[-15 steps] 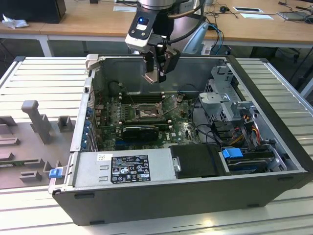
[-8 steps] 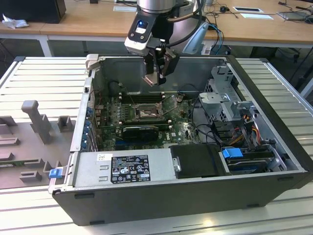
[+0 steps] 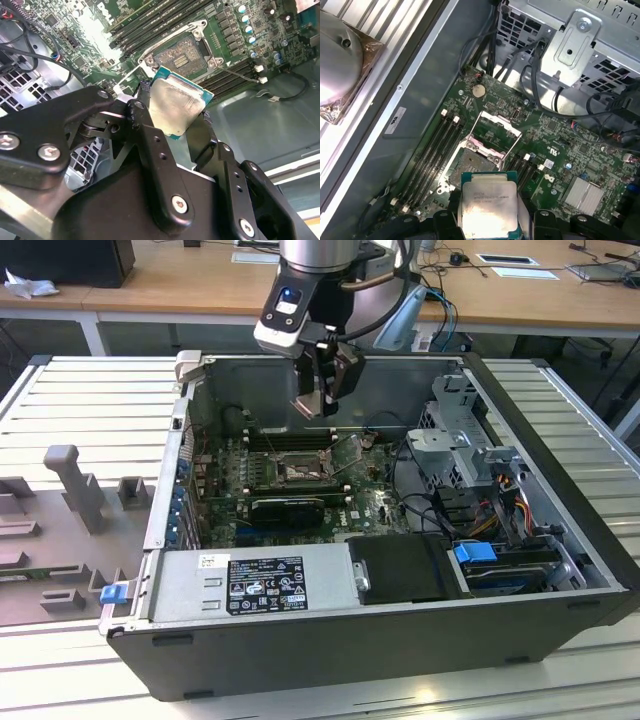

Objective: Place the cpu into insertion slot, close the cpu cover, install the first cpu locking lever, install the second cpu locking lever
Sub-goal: 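Place the cpu into insertion slot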

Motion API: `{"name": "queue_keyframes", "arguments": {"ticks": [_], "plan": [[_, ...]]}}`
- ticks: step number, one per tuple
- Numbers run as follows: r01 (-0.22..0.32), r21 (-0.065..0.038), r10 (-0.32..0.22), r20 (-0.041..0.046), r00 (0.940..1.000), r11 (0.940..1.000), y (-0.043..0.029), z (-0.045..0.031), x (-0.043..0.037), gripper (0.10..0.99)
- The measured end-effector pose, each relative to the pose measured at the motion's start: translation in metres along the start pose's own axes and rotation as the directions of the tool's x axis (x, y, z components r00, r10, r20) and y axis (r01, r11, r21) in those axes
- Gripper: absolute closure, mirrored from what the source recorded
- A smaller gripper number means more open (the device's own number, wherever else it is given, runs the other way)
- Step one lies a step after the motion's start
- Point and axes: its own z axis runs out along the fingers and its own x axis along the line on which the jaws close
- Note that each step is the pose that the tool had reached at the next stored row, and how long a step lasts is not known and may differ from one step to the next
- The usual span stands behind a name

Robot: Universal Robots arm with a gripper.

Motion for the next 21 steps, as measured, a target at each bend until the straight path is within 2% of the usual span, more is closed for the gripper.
{"name": "queue_keyframes", "arguments": {"ticks": [10, 14, 16, 21], "plan": [[-0.005, 0.0, 0.005, 0.0003, 1.0, 1.0, -0.0015, 0.0079, 0.0003, 0.557], [-0.049, -0.001, 0.049, 0.0041, 0.9988, 0.9988, -0.0018, 0.0105, 0.0003, 0.557], [-0.092, -0.002, 0.092, 0.0077, 0.9957, 0.9957, -0.0019, 0.0121, 0.0002, 0.557], [-0.13, -0.003, 0.13, 0.0108, 0.9914, 0.9915, -0.0021, 0.0141, 0.0002, 0.557]]}}
